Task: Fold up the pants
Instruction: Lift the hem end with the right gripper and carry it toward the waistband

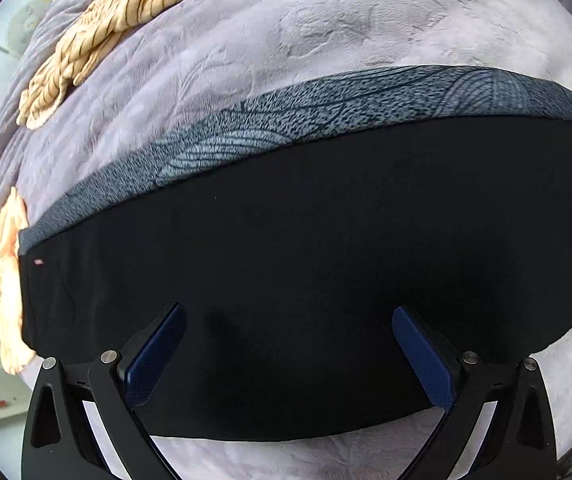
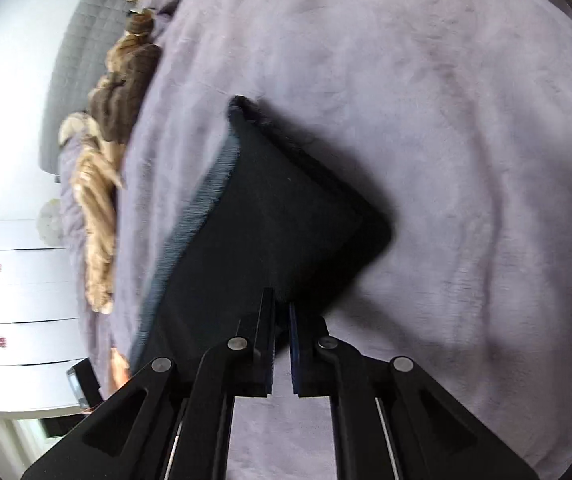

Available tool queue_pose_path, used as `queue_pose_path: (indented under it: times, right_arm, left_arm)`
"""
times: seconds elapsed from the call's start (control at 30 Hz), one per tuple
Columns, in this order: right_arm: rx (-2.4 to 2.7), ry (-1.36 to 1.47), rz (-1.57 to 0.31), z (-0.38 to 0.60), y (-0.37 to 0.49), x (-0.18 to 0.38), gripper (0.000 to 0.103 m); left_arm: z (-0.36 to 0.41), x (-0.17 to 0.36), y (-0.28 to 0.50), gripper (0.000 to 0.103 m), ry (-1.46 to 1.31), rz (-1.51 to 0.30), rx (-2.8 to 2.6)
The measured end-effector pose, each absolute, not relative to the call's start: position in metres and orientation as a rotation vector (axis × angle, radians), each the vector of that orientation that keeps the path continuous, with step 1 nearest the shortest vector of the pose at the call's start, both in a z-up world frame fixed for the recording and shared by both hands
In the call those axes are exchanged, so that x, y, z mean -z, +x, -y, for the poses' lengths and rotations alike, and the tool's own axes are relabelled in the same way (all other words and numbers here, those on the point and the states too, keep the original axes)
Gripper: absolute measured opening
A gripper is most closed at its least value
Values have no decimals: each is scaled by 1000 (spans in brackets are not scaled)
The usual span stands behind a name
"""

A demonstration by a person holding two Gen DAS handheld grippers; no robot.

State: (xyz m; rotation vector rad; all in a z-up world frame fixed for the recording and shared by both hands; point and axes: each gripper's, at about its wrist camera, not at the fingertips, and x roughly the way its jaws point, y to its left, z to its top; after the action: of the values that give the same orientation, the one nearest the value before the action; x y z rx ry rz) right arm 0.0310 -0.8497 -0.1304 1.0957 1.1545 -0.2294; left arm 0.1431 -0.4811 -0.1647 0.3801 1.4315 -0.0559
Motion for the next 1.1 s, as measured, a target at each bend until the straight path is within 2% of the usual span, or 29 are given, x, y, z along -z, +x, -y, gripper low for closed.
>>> queue_pose_path:
  times: [0.07, 0.17, 0.27, 0.33, 0.4, 0.67, 1.1]
  right_arm:
    - [255, 1170, -1182, 855, 22, 152, 6]
    - [240, 1235, -1147, 858, 15, 153, 8]
    - [221, 1222, -1170, 855, 14, 148, 25]
    - [199, 1237, -1150, 854, 10, 146, 42]
    - [192, 1250, -1123, 854, 7, 146, 47]
    - [180, 1262, -1054, 854, 16, 161, 47]
    - [153, 1267, -1045, 853, 27, 161, 51]
  left_arm:
    - [478, 165, 145, 103, 354, -1450, 47]
    - [481, 164, 144, 103, 373, -1447, 61]
    - [481, 164, 144, 103, 383, -1449, 64]
    - [481, 164, 144, 103, 377, -1455, 56]
    - [481, 165, 146, 103, 380, -1453, 53]
    - [484, 166, 149, 103, 393, -1452, 59]
    - [480, 169, 155, 103, 396, -1456, 70]
